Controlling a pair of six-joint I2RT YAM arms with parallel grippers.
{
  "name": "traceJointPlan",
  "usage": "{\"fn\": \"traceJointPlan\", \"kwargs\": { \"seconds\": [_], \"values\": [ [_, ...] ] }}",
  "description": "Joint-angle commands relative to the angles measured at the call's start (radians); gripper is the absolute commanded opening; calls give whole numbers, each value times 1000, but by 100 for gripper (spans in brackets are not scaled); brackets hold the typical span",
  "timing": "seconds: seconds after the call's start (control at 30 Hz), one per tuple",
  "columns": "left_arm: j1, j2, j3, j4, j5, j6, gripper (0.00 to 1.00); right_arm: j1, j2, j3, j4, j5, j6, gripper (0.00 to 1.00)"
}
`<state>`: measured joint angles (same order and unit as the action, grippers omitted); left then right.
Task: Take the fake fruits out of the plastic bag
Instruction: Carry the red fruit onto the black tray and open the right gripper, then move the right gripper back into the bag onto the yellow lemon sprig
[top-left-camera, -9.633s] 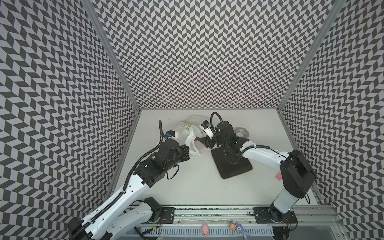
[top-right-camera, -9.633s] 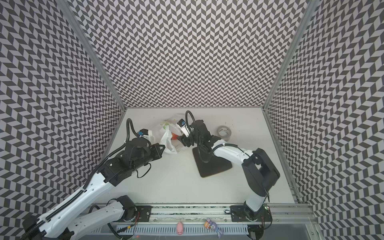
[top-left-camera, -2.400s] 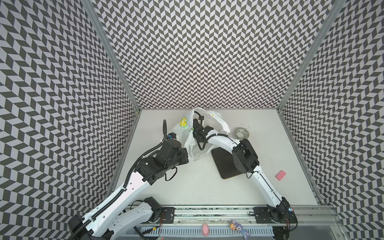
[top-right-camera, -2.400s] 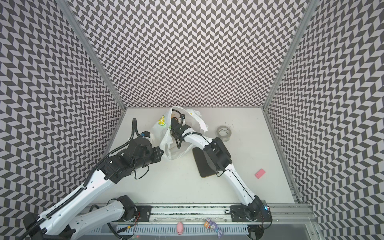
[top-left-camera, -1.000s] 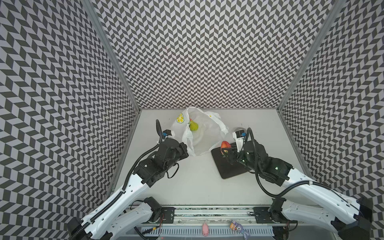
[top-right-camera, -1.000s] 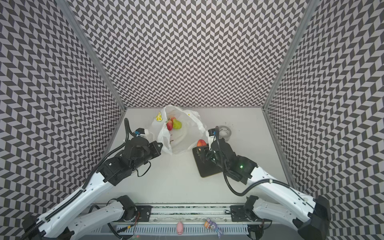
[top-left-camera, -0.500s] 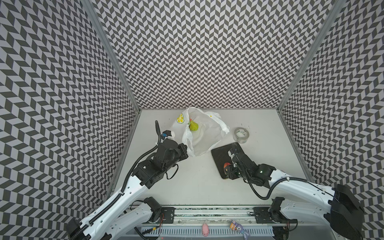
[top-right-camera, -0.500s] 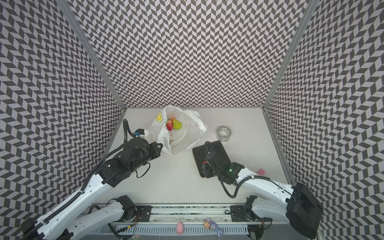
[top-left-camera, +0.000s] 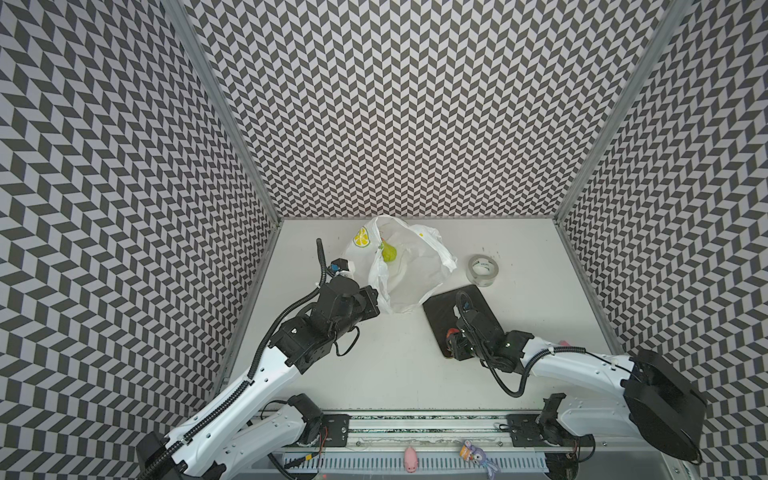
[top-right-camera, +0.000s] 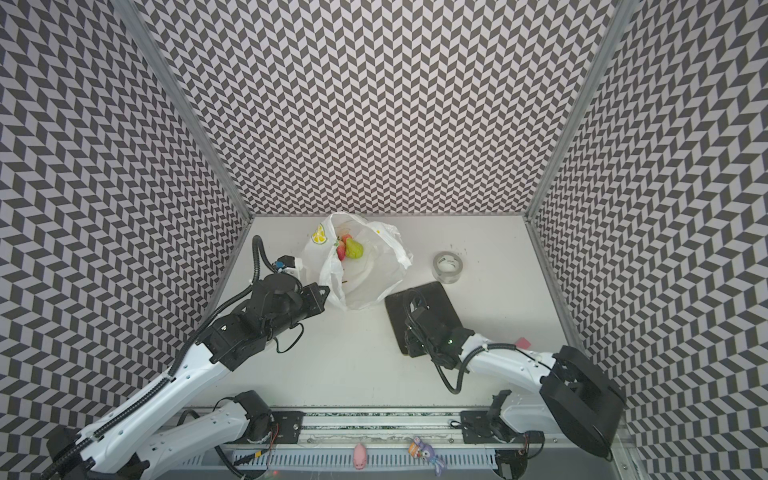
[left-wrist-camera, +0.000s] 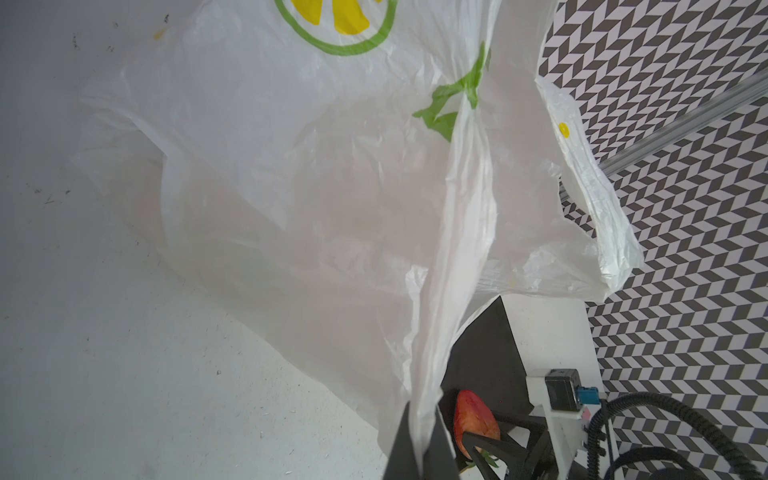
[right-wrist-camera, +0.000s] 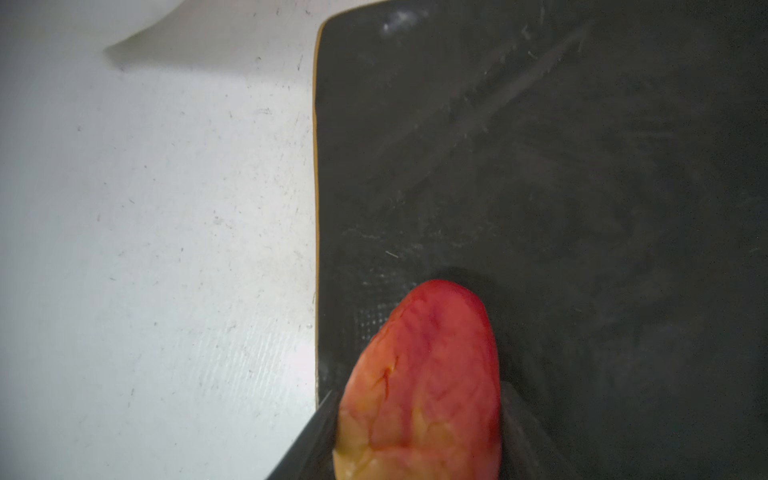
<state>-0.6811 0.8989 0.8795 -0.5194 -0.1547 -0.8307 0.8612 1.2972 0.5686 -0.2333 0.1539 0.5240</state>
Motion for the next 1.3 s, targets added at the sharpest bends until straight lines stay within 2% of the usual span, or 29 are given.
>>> {"fn": "traceJointPlan", "kwargs": {
  "seconds": [0.0,0.17,0.3,0.47,0.63,0.73,0.83,0.93,1.07,1.17,1.27],
  "values": [
    [-6,-19,19,23,-2,-1,0,1,31,9,-13,7,7,59],
    [-5,-23,11,8,14,-11,0,1,-58,24,-68,13,24,79],
    [-6,-36,-4,4,9,-11,0,1,-171,77,-135,-17,0,87],
    [-5,-26,8,-16,15,7,0,1,-320,150,-171,-42,-42,87],
    [-6,-22,10,-18,21,12,0,1,-414,179,-24,-180,-141,80],
    [-6,-28,6,-36,21,8,0,1,-314,260,36,-245,-197,71],
    [-6,-41,1,-68,14,-9,0,1,-138,397,48,-285,-254,63],
    [-6,-58,-8,-90,15,-41,0,1,27,513,51,-216,-219,59],
    [-5,-61,-7,-146,7,-67,0,1,207,583,178,-181,-189,55],
    [-6,-70,-8,-167,2,-89,0,1,341,643,248,-198,-163,52],
    [-6,-69,-6,-191,0,-101,0,0,488,743,237,-243,-137,51]
  ]
}}
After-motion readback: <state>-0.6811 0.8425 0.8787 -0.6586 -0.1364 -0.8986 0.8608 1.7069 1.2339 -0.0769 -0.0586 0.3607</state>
